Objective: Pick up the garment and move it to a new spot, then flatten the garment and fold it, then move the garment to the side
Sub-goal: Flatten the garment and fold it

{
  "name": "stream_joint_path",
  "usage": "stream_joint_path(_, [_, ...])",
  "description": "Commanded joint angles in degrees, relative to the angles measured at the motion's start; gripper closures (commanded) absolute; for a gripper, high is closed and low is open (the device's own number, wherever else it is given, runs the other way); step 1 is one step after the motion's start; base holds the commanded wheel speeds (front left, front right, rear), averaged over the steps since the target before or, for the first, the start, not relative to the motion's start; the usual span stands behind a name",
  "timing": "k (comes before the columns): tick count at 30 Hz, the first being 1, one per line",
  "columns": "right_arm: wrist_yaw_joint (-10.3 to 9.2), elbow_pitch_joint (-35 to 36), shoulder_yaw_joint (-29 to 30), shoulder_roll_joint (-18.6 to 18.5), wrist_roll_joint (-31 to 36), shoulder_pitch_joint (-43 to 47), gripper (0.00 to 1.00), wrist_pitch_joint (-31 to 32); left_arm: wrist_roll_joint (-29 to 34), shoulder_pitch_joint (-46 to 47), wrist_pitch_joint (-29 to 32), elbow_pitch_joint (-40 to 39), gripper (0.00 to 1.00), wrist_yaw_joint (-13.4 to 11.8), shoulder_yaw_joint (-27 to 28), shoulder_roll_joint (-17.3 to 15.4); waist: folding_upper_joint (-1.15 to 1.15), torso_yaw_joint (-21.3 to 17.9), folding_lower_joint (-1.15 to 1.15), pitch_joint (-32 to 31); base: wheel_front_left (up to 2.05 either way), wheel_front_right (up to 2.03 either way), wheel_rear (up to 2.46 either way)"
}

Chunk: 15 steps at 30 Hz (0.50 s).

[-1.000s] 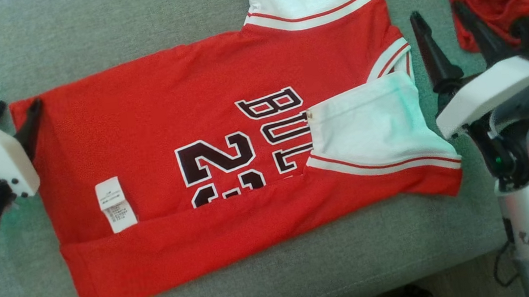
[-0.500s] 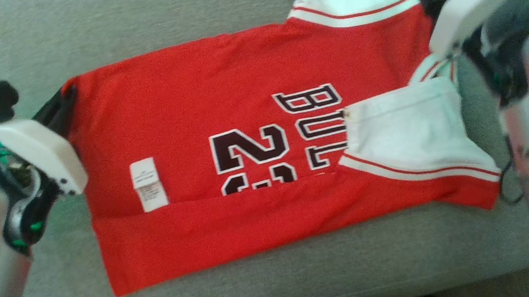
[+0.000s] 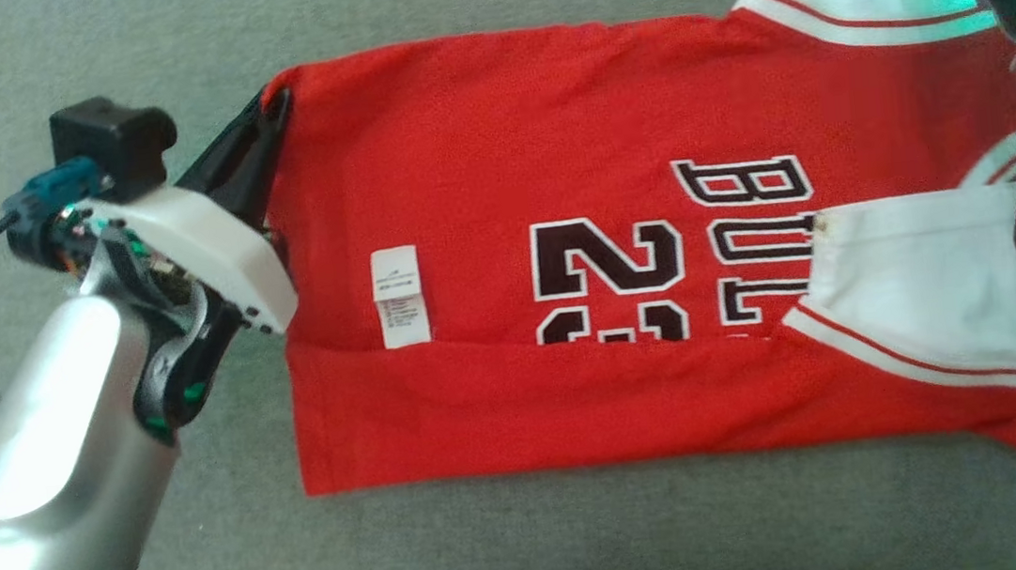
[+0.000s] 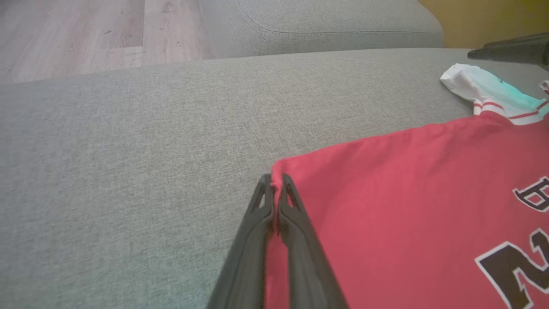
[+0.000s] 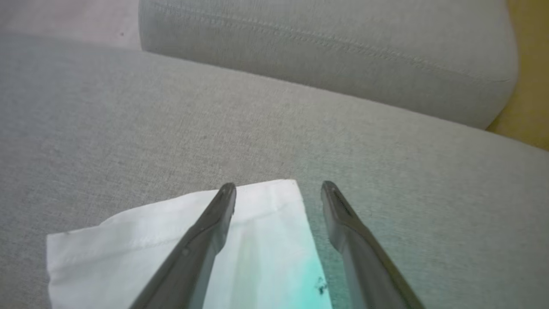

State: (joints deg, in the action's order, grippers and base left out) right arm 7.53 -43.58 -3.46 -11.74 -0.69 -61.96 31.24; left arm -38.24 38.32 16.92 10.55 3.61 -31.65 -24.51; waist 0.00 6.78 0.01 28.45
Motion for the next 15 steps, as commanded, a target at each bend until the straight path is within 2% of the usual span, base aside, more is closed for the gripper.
stream_joint_path(1, [-0.04,-0.4,-0.2,0.5,1.2,-2.7,0.00,1.3,0.7,3.0,-0.9,-1.0,1.00,0.3,1.9,-1.3,0.00,1.3,-0.01,1.0,0.00,0.00,0.00])
stream_joint_path(11, [-0.04,-8.6,3.0,1.2,3.5,-5.6,0.00,5.6,0.7,5.1,-2.7,2.0,1.00,1.1,1.1,0.1,0.00,1.7,-0.01,1.6,0.00,0.00,0.00])
stream_joint_path(12, [-0.04,-9.1,3.2,1.4,3.2,-5.5,0.09,5.8,0.6,5.2,-2.8,2.2,1.00,1.2,1.1,0.1,0.00,1.7,-0.01,1.7,0.00,0.00,0.00])
stream_joint_path(13, [-0.04,-9.5,3.2,1.5,3.0,-5.5,0.35,5.8,0.5,5.3,-2.9,2.4,1.00,1.3,1.1,0.0,0.00,1.6,-0.01,1.7,0.00,0.00,0.00])
stream_joint_path(14, [-0.04,-9.9,3.0,1.6,2.8,-5.4,0.56,5.8,0.4,5.3,-2.9,2.7,1.00,1.4,1.1,-0.1,0.00,1.5,-0.01,1.7,0.00,0.00,0.00])
stream_joint_path(15, [-0.04,-10.1,2.8,1.6,2.7,-5.3,0.61,5.5,0.3,5.4,-3.1,2.9,1.00,1.5,1.2,-0.3,0.00,1.4,-0.01,1.7,0.00,0.00,0.00])
